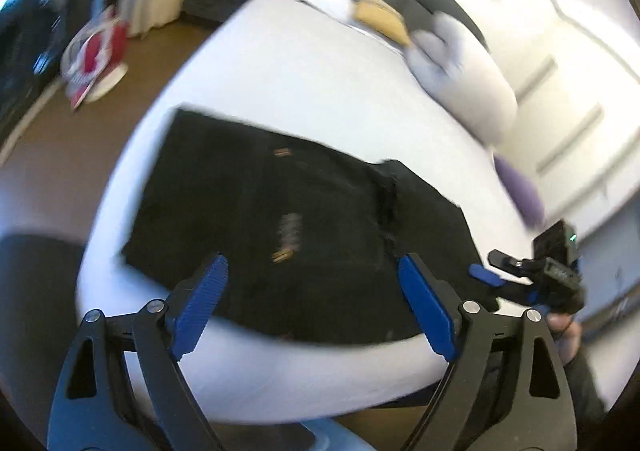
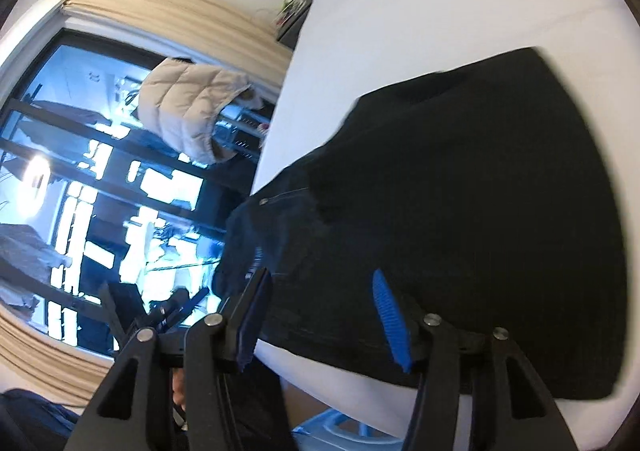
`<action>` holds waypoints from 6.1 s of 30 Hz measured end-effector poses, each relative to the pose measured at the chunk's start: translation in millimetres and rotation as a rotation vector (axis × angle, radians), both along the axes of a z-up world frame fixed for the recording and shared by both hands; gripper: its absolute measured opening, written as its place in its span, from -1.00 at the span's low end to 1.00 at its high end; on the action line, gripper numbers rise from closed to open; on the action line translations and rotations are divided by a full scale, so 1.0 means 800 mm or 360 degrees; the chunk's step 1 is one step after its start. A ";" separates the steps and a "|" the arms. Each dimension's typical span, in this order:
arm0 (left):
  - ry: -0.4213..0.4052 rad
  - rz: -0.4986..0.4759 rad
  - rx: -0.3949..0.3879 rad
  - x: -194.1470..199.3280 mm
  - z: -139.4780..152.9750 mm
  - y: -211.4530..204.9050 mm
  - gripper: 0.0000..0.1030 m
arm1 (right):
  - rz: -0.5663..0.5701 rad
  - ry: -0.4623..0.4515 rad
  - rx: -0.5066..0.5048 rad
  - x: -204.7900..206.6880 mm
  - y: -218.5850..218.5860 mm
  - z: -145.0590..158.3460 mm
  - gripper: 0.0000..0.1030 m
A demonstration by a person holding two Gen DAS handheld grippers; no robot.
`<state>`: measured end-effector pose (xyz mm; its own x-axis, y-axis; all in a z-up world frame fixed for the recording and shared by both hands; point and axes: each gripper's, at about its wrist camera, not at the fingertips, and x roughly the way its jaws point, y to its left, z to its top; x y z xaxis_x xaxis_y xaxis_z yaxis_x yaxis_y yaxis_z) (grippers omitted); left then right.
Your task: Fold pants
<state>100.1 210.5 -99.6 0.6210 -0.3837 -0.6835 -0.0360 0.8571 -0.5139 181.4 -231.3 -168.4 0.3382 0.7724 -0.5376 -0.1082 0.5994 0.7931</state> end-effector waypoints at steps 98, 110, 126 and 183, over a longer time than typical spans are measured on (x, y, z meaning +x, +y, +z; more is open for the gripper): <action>-0.0364 -0.1319 0.0848 0.070 -0.010 -0.637 -0.74 | -0.0027 0.0227 -0.0261 0.096 -0.183 -0.029 -0.72; -0.0269 -0.1377 0.0878 0.080 -0.032 -0.647 -0.52 | -0.0141 0.0254 -0.0024 0.094 -0.207 -0.088 -0.72; -0.0008 -0.1001 0.0439 0.215 0.000 -0.491 -0.50 | -0.0022 0.0178 -0.0264 0.036 -0.151 -0.018 -0.65; 0.0374 -0.0804 0.0442 0.233 -0.071 -0.413 0.63 | -0.0141 0.0209 -0.0258 0.048 -0.176 -0.048 0.55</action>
